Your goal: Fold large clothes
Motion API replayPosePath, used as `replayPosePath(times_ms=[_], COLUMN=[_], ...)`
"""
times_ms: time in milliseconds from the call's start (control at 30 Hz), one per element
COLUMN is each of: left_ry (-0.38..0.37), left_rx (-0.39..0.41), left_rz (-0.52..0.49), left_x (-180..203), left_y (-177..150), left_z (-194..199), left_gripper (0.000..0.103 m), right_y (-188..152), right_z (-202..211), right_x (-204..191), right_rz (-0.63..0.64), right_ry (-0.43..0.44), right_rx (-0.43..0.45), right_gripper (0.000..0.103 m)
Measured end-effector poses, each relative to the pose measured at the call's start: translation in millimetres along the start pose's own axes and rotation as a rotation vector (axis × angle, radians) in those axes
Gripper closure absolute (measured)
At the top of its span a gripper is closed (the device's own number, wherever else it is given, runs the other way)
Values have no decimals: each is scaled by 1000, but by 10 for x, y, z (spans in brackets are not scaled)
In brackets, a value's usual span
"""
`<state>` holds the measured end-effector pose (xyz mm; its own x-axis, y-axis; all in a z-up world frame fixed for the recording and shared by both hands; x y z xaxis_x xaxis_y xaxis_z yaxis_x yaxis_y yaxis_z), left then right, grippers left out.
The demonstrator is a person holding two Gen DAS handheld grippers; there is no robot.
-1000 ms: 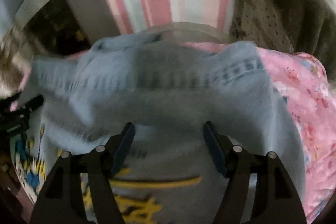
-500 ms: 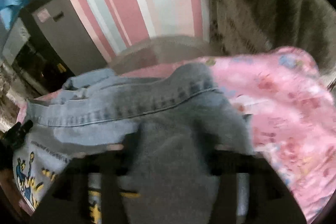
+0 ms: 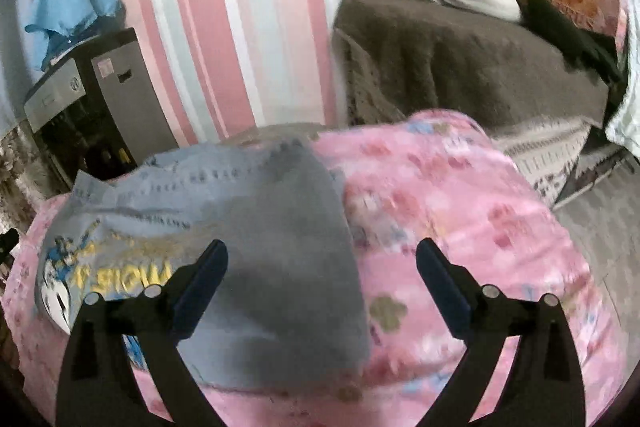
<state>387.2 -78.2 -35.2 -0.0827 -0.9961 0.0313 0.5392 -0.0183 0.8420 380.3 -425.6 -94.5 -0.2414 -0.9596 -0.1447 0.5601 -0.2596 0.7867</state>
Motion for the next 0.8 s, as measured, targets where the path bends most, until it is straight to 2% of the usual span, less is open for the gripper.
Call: replayPosePath(times_ms=[67, 167, 267, 433, 600, 700, 800], left_ry=[-36, -102, -75, -78, 43, 36, 25], left_rx=[-23, -79, -115, -166, -175, -182, -196], left_rz=[-38, -12, -44, -7, -124, -105, -94], left_x=[260, 553, 801, 1025, 1143, 1125, 1104], left_y=[-76, -153, -192, -304, -473, -516, -516], left_z=[21, -55, -214, -498, -713, -787, -830], left_gripper=[3, 3, 3, 3, 3, 3, 3], right_y=[-101, -247, -316, -401, -464, -525, -612], right_z=[-59, -187, -280, -326, -307, -334, -401], right_x=[37, 43, 40, 51, -2, -169, -279], right_rz=[-5, -6, -31, -62, -92, -71, -29], right_ry=[7, 19, 23, 56, 88, 162, 145], right_rx=[-19, -65, -96, -120, -133, -167, -205], right_gripper=[8, 8, 8, 8, 8, 7, 3])
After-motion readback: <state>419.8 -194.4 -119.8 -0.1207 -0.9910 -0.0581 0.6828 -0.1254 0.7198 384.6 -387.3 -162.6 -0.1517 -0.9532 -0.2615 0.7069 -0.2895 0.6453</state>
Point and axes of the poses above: each gripper's, at about its wrist camera, not at the fingertips, and z roughly against the way its jaws point, x to its right, y to its top, the point moved 8 cm from there along -z, roughly the way its jaws point, and after that the axes turned 2 degrees about x, right-handed, at the moved point
